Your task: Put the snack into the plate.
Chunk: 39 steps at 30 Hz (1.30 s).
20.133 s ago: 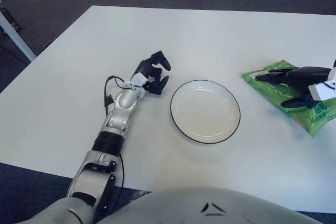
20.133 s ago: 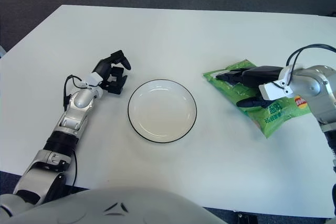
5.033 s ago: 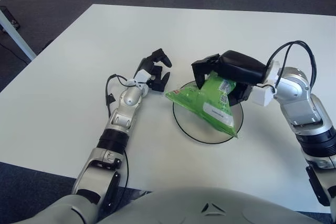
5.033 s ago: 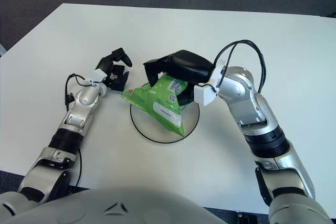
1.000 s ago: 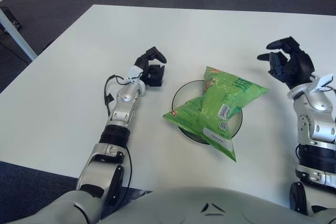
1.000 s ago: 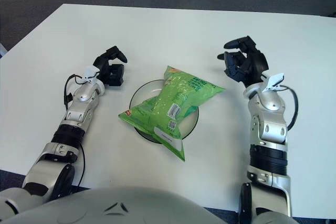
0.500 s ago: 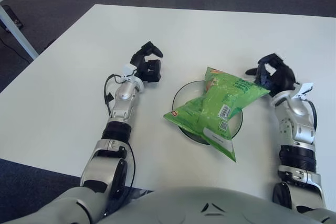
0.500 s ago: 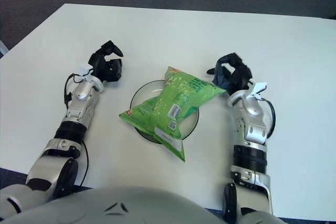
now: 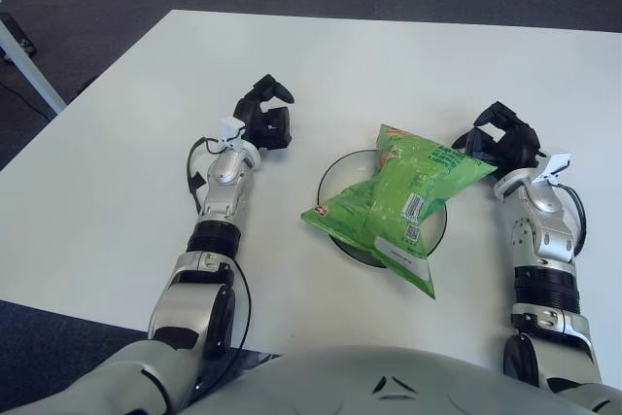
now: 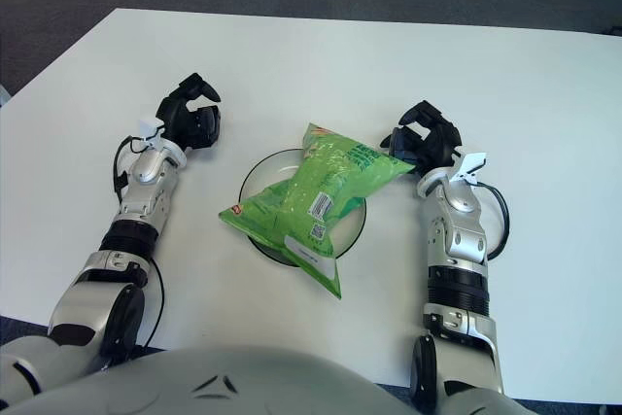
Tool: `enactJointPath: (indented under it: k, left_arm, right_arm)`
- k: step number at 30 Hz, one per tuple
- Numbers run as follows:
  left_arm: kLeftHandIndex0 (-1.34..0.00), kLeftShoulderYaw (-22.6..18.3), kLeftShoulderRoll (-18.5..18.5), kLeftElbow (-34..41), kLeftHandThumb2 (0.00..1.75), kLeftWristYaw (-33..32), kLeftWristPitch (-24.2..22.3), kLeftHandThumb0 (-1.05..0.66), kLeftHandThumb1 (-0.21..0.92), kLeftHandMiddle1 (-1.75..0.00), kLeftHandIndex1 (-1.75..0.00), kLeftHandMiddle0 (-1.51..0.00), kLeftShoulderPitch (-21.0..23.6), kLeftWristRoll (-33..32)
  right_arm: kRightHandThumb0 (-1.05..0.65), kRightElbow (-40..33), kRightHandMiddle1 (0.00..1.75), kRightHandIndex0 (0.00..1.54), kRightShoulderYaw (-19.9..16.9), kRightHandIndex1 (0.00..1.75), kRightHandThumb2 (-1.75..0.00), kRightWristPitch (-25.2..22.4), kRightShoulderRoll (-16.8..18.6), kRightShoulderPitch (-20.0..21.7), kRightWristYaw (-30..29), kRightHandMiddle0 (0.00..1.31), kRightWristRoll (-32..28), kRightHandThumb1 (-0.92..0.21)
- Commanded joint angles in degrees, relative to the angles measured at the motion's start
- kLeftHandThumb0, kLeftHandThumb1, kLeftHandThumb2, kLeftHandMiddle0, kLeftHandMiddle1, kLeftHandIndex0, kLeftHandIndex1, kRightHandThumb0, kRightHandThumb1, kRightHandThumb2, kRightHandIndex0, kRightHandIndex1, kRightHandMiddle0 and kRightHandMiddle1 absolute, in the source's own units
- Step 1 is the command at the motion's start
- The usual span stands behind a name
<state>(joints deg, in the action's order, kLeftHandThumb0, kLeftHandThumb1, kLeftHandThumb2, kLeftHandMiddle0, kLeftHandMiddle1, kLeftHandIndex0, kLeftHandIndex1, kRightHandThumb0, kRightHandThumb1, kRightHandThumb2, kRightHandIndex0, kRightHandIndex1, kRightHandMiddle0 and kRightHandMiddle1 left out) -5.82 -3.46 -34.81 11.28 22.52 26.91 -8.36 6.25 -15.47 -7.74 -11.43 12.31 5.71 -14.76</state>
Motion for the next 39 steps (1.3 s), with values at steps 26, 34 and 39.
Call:
enactJointPath:
  k: [26, 34, 39]
  left_arm:
    - [-0.54, 0.06, 0.40, 2.09, 1.19, -1.39, -5.45, -0.45, 0.42, -1.75, -1.75, -1.21, -5.76, 1.03]
    - [-0.53, 0.60, 0.60, 4.38, 1.19, -1.34, -6.30, -0.45, 0.42, -1.75, -1.75, -1.21, -7.31, 1.06]
    - [-0.53, 1.10, 0.58, 5.83, 1.19, -1.44, -6.66, -0.45, 0.42, -1.75, -1.75, -1.22, -8.29, 1.41]
  right_arm:
    - [-0.37, -1.36, 1.75, 1.23, 3.88, 1.74, -1.37, 3.60, 5.76, -6.39, -9.44, 0.59, 5.30, -0.27]
    - [-0.45, 3.60, 1.75, 1.31, 5.56, 1.75, -1.23, 9.68, 4.98, -5.83, -11.34, 0.55, 9.45, -0.39]
    - [-0.45, 4.73, 1.75, 1.32, 6.18, 1.75, -1.22, 9.91, 3.92, -5.94, -10.10, 0.55, 10.29, -0.40]
